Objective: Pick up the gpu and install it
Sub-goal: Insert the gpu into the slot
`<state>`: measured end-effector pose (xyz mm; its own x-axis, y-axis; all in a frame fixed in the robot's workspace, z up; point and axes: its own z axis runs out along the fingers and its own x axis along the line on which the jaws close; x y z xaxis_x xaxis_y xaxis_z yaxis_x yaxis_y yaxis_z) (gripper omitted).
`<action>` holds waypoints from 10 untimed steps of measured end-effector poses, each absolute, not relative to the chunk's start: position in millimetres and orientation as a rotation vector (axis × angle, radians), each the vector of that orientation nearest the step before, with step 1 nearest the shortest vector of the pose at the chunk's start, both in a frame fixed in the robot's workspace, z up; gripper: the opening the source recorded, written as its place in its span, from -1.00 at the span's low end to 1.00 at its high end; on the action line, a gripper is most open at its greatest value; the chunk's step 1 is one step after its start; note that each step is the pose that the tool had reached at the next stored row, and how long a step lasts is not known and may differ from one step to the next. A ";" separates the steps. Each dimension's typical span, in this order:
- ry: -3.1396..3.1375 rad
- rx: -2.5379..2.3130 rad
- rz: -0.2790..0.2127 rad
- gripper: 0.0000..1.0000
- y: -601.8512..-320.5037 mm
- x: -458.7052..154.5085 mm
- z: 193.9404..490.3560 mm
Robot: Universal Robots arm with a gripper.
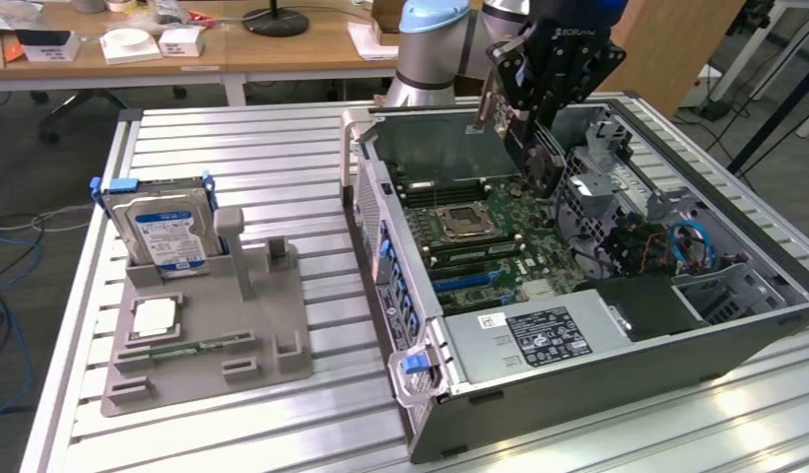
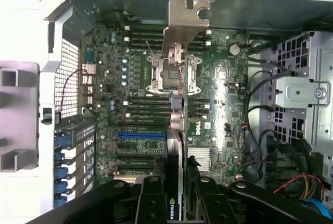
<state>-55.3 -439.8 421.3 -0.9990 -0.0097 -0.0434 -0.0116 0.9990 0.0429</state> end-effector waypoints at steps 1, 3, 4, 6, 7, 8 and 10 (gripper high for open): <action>3.098 -0.020 0.067 -0.47 -439.8 -55.3 421.3; 3.098 -0.027 0.067 -0.47 -439.8 -55.3 421.3; 3.098 -0.031 0.067 -0.47 -439.8 -55.3 421.2; 3.098 -0.038 0.067 -0.47 -439.8 -55.2 421.2; 3.098 -0.041 0.068 -0.47 -439.8 -55.3 421.2; 3.098 -0.044 0.068 -0.47 -439.8 -55.3 421.2; 3.098 -0.051 0.068 -0.47 -439.8 -55.3 421.2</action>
<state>-55.3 -439.8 421.2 -0.9985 -0.0322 -0.0433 -0.0341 0.9985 0.0430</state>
